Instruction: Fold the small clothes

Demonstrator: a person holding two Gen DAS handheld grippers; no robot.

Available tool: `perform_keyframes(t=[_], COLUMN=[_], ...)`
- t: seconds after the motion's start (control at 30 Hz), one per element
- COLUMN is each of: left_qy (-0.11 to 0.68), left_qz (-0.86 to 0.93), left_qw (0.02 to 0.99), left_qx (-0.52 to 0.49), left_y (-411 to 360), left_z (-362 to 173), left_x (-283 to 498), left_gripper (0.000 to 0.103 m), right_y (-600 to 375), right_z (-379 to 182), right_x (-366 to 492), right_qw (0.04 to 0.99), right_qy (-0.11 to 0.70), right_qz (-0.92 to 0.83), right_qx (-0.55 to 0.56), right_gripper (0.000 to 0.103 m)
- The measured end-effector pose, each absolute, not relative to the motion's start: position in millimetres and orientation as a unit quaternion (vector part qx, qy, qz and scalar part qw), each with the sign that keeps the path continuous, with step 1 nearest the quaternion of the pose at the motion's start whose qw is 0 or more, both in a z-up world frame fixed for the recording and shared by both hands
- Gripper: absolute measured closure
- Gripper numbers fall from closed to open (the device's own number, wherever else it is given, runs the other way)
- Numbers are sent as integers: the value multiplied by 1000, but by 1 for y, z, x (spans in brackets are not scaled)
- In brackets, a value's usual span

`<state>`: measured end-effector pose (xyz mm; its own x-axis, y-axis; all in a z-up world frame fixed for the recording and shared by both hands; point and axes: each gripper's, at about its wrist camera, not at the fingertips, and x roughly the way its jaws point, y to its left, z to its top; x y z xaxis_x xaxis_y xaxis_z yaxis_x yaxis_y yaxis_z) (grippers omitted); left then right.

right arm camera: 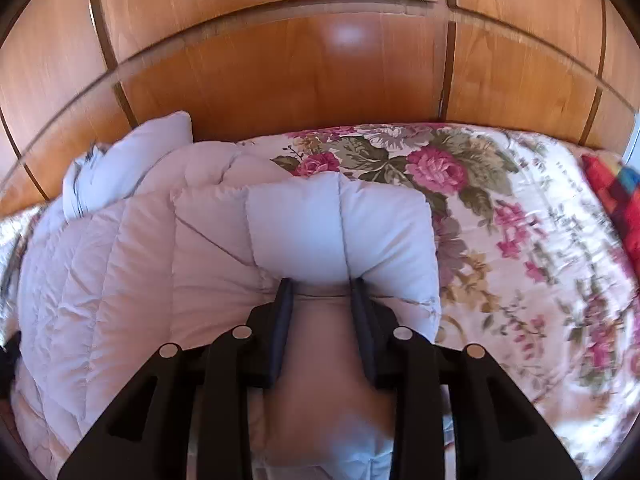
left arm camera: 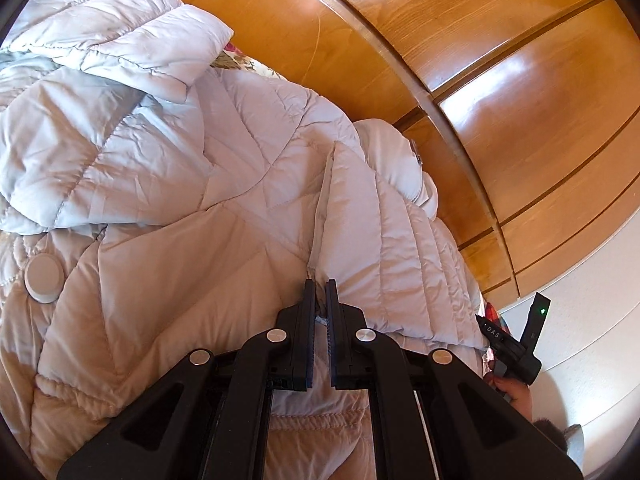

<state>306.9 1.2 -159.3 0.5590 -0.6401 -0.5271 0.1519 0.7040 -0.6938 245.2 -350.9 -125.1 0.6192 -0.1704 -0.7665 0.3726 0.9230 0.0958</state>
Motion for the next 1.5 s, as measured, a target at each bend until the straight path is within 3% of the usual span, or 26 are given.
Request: perform_keyframes(t=[0.1,0.17,0.23,0.3,0.33,0.37,0.4,0.8,0.83,0.93,1.03,1.13,1.27,1.33,1.5], left_qy=[409,402,398,403,411,419,423,392,387,366,344,374,409,421,409], left_qz=[-233,-234,-236,-224,-213,-201,-193,-152,-143,-98,-76,-31,10,-2,-11], left_qw=[834,841,845,851,852,855,857,885,891,915,928,921,905,894,896], left_qx=[-289,-274,-268,-252,-243,-232,-224,-201,-187,-138,-117,-106,-117,-152,-173], left_y=[-2,-5,-7,-12,-13,-14,-13,27,29,43,58,70,84,95,100], left_z=[-151,-141,-136,-134,-136,-138,-140,-125,-121,-110,-106,-114,-127,-141,-146], left_x=[309,309,311,317,320,323,325,287,283,259,242,243,250,253,251], left_gripper=[99,81,74,74,80,93,96,97,91,34,33,32,25,22,21], right_y=[-338,-325,-310,-298,-293,-291,-290,-282,-281,-279,-277,-276,-272,-269,-238], right_z=[-104,-93,-91,-95,-99,-106,-113,-128,-128,-128,-128,-128,-127,-123,-80], right_x=[231,220,214,215,216,219,221,217,217,217,216,217,218,220,215], right_qw=[896,900,901,899,898,897,897,908,908,908,908,907,904,900,923], right_qy=[398,392,395,402,405,409,409,386,386,386,385,385,388,394,345], right_qz=[-155,-141,-129,-129,-135,-138,-139,-150,-152,-156,-160,-164,-173,-185,-170], right_qx=[125,128,128,115,103,95,93,64,62,54,48,44,32,15,19], right_gripper=[57,57,57,57,57,57,57,56,56,56,55,54,52,46,45])
